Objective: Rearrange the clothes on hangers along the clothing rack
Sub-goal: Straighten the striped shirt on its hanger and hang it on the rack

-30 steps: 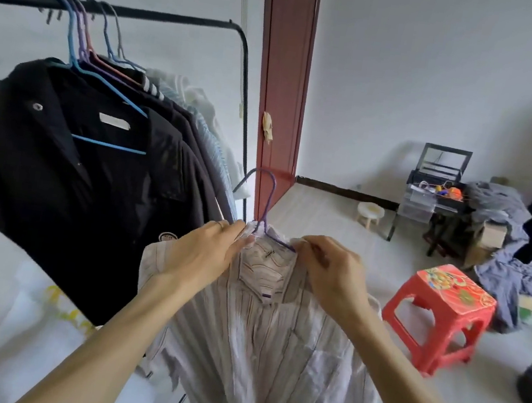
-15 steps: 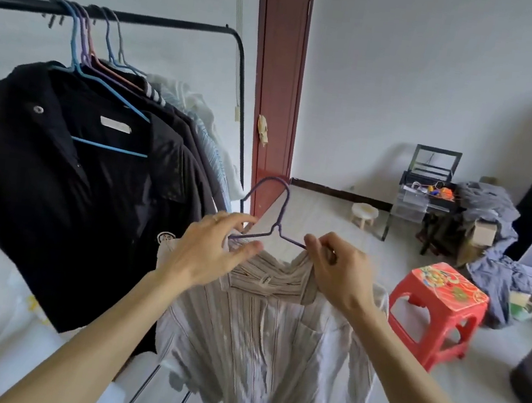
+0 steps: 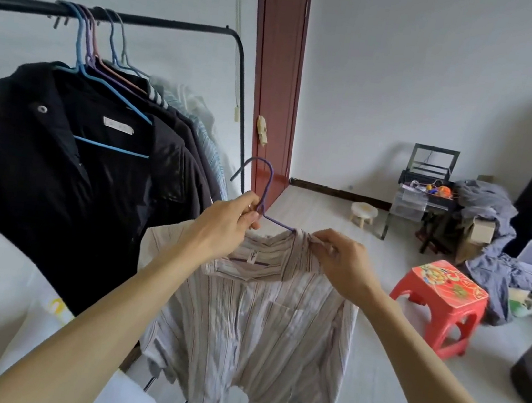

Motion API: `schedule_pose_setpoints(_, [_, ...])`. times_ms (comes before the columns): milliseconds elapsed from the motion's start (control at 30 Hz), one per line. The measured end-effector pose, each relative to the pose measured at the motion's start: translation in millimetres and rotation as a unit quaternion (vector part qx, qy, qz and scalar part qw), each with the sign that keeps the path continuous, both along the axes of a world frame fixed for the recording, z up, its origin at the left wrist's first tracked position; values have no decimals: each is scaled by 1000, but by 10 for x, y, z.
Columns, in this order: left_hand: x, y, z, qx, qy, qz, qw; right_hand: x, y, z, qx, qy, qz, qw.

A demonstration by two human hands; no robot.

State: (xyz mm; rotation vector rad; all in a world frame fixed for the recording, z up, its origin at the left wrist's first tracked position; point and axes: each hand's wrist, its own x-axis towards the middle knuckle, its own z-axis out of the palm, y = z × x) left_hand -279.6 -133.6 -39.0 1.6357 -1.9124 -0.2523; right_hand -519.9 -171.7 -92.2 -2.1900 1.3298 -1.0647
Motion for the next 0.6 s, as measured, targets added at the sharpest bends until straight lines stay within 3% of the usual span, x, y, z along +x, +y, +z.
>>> schedule_pose_setpoints(167, [84, 53, 94, -95, -128, 21, 987, 28, 75, -75, -172, -110, -7, 979])
schedule_pose_setpoints(233, [123, 89, 48, -110, -142, 10, 984, -2, 121, -101, -126, -162, -3, 979])
schedule_pose_setpoints(300, [128, 135, 1, -99, -123, 9, 987, -41, 105, -89, 6, -199, 30, 980])
schedule_pose_setpoints(400, [61, 158, -51, -91, -109, 5, 990, -12, 31, 30, 113, -132, 59, 983])
schedule_pose_setpoints(500, [-19, 139, -30, -120, -117, -11, 986, 164, -20, 241, 109, 7, 74, 991])
schedule_pose_setpoints(600, [-2, 131, 7, -131, -133, -19, 982, 250, -65, 368, 125, 10, 99, 987])
